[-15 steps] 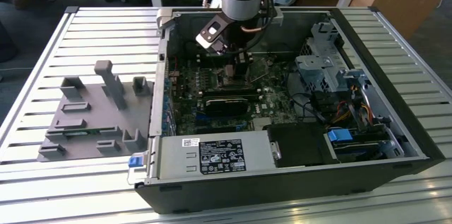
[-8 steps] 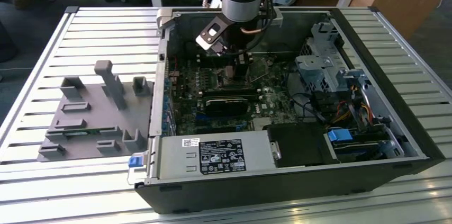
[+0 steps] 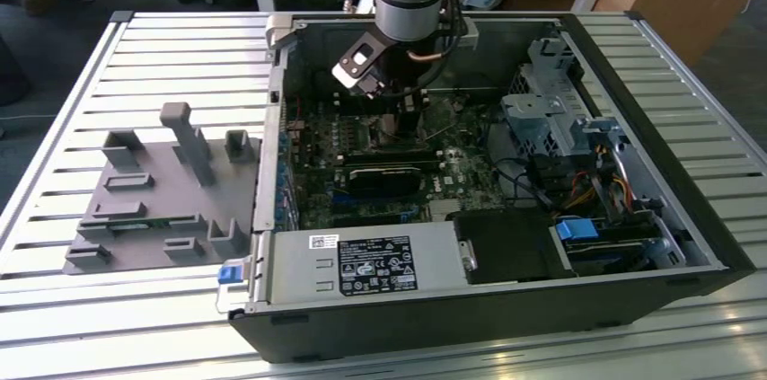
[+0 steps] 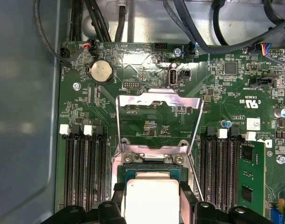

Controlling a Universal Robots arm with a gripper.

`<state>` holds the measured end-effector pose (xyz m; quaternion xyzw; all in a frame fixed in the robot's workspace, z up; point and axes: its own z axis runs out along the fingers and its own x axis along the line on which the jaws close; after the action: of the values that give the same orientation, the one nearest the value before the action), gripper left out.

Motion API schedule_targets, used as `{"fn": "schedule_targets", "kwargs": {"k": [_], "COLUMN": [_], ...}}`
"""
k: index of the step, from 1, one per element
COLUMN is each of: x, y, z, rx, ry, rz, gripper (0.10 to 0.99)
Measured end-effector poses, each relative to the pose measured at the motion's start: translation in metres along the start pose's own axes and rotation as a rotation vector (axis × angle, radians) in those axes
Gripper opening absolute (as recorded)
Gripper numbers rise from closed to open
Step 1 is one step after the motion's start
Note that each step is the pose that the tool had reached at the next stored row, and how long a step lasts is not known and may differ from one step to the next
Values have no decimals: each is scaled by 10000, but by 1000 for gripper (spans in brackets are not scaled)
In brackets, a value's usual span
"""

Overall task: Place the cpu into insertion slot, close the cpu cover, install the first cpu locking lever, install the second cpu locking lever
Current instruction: 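Place the cpu into insertion slot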

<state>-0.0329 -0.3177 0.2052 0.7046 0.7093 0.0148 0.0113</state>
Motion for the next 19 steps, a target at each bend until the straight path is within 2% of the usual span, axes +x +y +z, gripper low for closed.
{"fn": "schedule_targets", "kwargs": {"k": [19], "x": [0], "y": [-16], "z": [69], "rx": [-1], "ry": [-9], "rz": [0], "gripper": [541]}}
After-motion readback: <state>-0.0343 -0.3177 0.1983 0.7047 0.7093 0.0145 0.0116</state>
